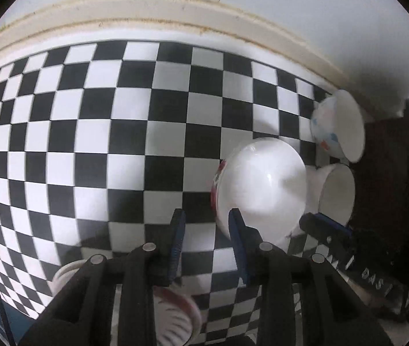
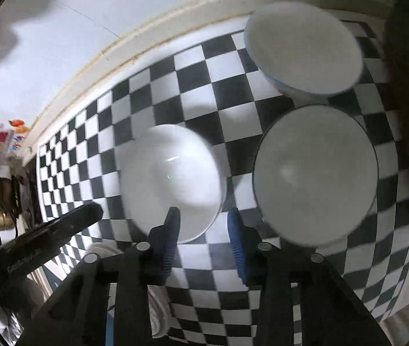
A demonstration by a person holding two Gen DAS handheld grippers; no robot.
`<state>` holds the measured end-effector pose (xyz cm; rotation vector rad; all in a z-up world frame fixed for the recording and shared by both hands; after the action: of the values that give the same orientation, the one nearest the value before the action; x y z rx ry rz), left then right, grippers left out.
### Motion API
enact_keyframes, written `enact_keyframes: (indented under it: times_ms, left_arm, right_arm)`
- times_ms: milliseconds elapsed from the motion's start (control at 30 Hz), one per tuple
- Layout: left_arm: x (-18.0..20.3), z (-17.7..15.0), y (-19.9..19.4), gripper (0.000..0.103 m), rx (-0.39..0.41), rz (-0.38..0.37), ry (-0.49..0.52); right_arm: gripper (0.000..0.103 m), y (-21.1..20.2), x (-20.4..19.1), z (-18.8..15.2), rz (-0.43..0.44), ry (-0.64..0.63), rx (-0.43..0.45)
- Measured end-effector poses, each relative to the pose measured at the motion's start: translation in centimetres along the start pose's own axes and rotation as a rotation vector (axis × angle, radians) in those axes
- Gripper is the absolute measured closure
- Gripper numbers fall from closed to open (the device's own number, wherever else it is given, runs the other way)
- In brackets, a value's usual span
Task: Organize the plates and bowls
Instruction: 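Move both grippers to a plain white bowl and grip its rim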
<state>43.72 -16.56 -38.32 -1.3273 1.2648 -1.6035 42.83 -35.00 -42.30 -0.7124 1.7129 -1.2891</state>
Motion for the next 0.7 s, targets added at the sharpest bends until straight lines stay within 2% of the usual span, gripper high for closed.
enact_keyframes:
  times_ms: [233, 367, 467, 700]
  left_arm:
    - [0.7, 0.7, 3.3, 0.074, -0.066, -0.001, 0.014]
    - [0.9, 0.9, 4.5, 0.076, -0.076, -0.017, 0.015]
    - [1.0, 1.0, 5.0, 0.087, -0.076, -0.019, 0.033]
    - [1.9, 1.0, 4.4, 0.088, -0.05, 0.004, 0.072]
  right_arm:
    - [0.067, 2.6, 0.0, 1.5, -0.042, -0.038, -0.065]
    - [0.084, 3.9, -0.2, 1.8, -0.073, -0.056, -0.085]
    - [0.094, 4.6, -0.1, 2.1, -0.114, -0.066, -0.074]
    - [0.094, 4.6, 0.1, 1.7, -0.12, -0.077, -0.062]
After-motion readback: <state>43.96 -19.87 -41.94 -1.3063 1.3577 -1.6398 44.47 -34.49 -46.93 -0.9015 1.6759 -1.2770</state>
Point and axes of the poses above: each gripper's, at about its wrist camera, not at the fingertips, and y roughly the way its jaws point, x to its right, z to its top, the point moved 7 cm from there along y, roughly the way its jaws point, and after that the axes turned 14 degrees about y, right-handed, at the moved point
